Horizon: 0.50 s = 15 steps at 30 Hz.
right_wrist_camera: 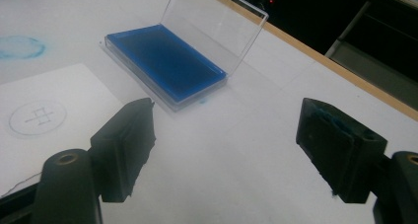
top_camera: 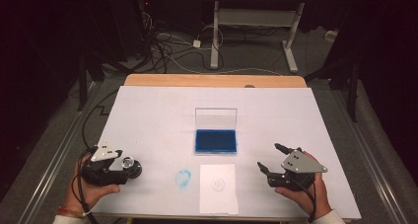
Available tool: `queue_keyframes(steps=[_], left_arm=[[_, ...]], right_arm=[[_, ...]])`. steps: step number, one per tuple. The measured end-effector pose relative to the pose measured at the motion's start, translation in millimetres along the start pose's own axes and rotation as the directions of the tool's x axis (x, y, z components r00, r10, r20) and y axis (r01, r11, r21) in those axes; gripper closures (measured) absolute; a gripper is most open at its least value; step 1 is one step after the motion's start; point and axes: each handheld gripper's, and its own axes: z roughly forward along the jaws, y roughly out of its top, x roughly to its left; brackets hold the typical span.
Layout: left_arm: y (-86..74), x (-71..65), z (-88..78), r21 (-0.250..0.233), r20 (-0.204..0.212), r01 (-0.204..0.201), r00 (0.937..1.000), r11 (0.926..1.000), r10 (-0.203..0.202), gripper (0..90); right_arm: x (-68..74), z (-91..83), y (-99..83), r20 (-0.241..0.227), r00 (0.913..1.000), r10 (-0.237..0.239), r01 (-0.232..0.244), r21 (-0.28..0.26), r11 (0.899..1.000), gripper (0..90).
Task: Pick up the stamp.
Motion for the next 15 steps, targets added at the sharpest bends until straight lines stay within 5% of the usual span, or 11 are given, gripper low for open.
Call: queue_keyframes(steps=[15], left_arm=[[-2.1,-5.7,-0.4,-0.006,-0.035,-0.027,0.9990,0.9996,0.026,53.7]], right_arm=[[7.4,0.8,2.8,0.066,0.9936,-0.092,0.091,0.009,0.996,26.2]])
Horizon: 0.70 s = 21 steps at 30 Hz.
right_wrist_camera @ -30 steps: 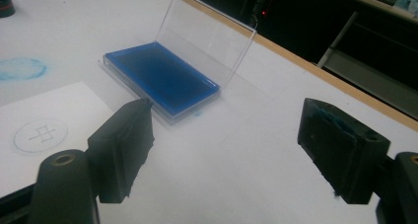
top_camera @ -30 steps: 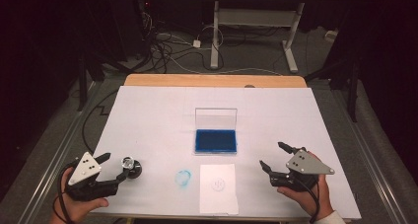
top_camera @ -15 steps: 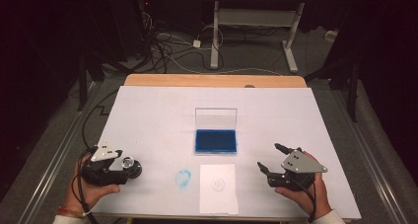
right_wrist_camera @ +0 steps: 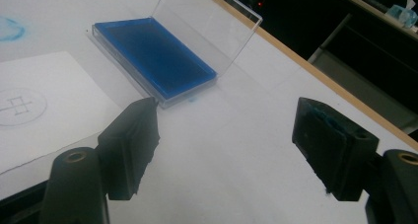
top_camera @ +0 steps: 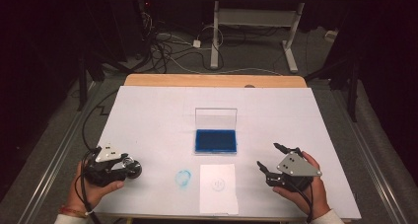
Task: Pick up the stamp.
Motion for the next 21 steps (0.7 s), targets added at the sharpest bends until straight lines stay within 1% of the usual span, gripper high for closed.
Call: queue_keyframes(steps=[2,3,5,6,7,8,9,13,15,17,21], left_arm=[[-0.7,1.4,1.0,-0.002,0.004,0.012,0.9999,0.9999,-0.012,53.5],[-1.0,1.7,2.2,0.009,0.005,0.005,1.0000,0.9999,-0.005,53.2],[-1.7,1.2,6.4,0.035,0.001,0.003,1.0000,0.9994,-0.003,49.2],[-1.8,0.9,8.3,0.045,0.000,-0.004,1.0000,0.9990,0.004,51.1],[-1.5,0.7,9.3,0.046,-0.003,-0.005,1.0000,0.9989,0.005,50.8],[-1.1,0.2,9.1,0.039,-0.007,-0.001,1.0000,0.9992,0.001,51.8],[-0.6,0.9,8.4,0.035,0.000,-0.001,1.0000,0.9994,0.001,53.4],[-0.3,3.0,7.0,0.015,0.012,0.024,0.9996,0.9996,-0.024,52.0],[0.7,2.7,7.1,0.018,0.015,0.015,0.9998,0.9997,-0.015,53.5],[1.2,1.8,8.4,0.017,0.007,0.012,0.9999,0.9998,-0.012,53.7],[2.0,2.4,10.0,0.008,0.011,0.024,0.9996,0.9997,-0.024,54.0]], right_arm=[[0.5,0.4,0.4,0.000,0.9999,-0.010,0.010,-0.003,1.000,26.2],[0.9,0.6,0.6,-0.001,0.9999,-0.012,0.012,-0.002,1.000,26.2],[1.3,0.7,0.7,0.001,0.9999,-0.016,0.016,-0.003,1.000,26.1],[1.4,0.6,0.8,0.001,0.9999,-0.016,0.016,-0.003,1.000,26.1],[1.4,0.5,0.9,0.003,0.9999,-0.016,0.016,-0.005,1.000,26.1],[1.3,0.4,1.0,0.004,0.9999,-0.016,0.016,-0.006,1.000,26.2],[1.3,0.3,1.0,0.002,0.9999,-0.014,0.014,-0.006,1.000,26.2],[2.0,0.6,1.0,0.003,0.9998,-0.017,0.017,-0.007,1.000,26.0],[2.1,1.4,1.0,-0.001,0.9998,-0.020,0.020,-0.002,1.000,26.2],[3.0,2.0,1.1,-0.002,0.9997,-0.023,0.023,-0.001,1.000,26.4],[4.2,2.2,1.7,-0.003,0.9996,-0.027,0.027,-0.002,1.000,26.5]])
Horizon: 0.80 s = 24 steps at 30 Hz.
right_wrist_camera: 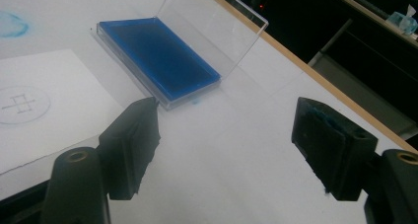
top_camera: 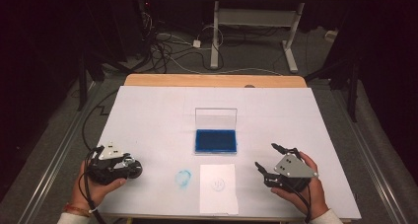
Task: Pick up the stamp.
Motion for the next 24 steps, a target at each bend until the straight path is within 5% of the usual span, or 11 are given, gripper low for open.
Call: queue_keyframes(steps=[12,24], left_arm=[[0.2,-5.1,0.7,-0.016,-0.032,-0.030,0.9990,0.9994,0.029,54.5],[7.6,-1.1,-14.7,-0.120,-0.034,-0.025,0.9992,0.9925,0.021,54.6]], right_arm=[[-0.7,0.1,-0.6,0.008,1.0000,-0.003,0.003,0.001,1.000,28.1],[-7.9,-4.8,-7.9,0.000,0.9973,0.074,-0.074,-0.004,0.997,25.8]])
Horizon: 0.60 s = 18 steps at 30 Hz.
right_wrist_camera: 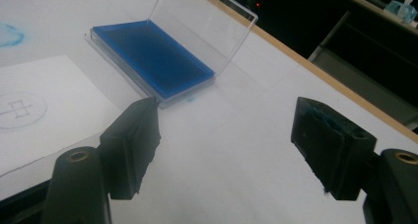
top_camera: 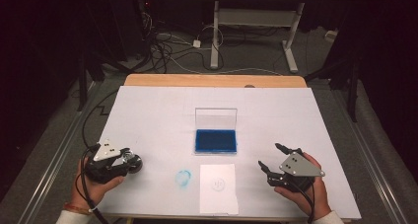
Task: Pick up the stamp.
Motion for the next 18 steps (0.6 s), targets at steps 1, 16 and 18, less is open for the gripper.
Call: queue_keyframes(steps=[1,16,18], left_arm=[[1.4,0.5,-0.5,-0.007,-0.002,0.001,1.0000,1.0000,-0.001,54.6],[21.9,-9.4,1.6,-0.049,0.006,-0.058,0.9983,0.9971,0.058,54.5],[23.4,-10.0,1.5,-0.056,0.012,-0.059,0.9981,0.9967,0.060,54.6]], right_arm=[[-0.7,-1.4,-1.6,0.004,1.0000,0.009,-0.009,-0.001,1.000,25.7],[-5.6,-15.4,-8.3,0.071,0.9954,0.065,-0.062,-0.043,0.997,16.5],[-4.9,-16.2,-8.5,0.080,0.9948,0.063,-0.060,-0.044,0.997,16.5]])
